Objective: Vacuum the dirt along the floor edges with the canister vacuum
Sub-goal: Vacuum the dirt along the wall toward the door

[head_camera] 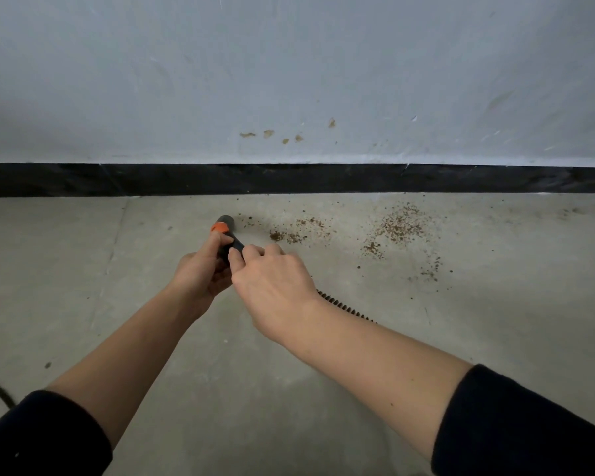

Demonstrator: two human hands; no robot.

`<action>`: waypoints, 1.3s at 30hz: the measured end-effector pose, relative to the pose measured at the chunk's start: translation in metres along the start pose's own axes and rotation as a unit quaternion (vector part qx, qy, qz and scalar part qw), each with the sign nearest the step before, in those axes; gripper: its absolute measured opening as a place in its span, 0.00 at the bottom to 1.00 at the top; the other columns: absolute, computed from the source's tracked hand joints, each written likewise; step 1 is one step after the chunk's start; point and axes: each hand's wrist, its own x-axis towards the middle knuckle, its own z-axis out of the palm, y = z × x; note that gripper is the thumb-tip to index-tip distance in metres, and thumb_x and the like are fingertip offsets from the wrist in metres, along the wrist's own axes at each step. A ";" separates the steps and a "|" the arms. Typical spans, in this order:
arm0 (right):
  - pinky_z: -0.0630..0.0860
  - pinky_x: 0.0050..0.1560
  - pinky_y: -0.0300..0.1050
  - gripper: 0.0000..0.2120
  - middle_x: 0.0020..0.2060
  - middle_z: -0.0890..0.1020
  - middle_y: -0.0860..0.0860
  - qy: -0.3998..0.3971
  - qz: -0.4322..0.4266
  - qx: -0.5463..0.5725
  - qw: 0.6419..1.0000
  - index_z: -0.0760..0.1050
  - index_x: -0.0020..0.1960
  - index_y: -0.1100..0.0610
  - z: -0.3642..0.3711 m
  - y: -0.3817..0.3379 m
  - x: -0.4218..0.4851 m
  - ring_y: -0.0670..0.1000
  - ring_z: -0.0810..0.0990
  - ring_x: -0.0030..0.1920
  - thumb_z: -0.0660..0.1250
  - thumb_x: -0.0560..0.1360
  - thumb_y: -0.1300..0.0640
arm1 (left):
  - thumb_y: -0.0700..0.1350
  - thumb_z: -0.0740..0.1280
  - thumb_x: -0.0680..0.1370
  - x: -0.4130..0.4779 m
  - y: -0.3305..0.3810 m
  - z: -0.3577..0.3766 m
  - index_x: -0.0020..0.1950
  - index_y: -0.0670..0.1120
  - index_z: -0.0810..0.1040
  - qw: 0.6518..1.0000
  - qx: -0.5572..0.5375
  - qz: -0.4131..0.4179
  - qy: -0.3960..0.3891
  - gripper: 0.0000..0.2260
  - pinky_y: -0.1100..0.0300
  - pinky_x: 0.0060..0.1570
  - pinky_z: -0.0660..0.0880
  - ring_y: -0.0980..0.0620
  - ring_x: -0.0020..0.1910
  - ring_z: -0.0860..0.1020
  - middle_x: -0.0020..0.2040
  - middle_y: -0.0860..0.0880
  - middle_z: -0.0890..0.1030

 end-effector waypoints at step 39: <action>0.80 0.45 0.51 0.27 0.58 0.72 0.60 -0.095 0.089 -0.055 0.990 0.63 0.71 0.64 0.005 0.063 -0.078 0.61 0.75 0.52 0.66 0.74 0.62 | 0.49 0.66 0.75 -0.012 -0.049 0.101 0.44 0.42 0.76 0.982 0.028 -0.045 -0.183 0.10 0.65 0.24 0.72 0.51 0.32 0.70 0.38 0.45 0.69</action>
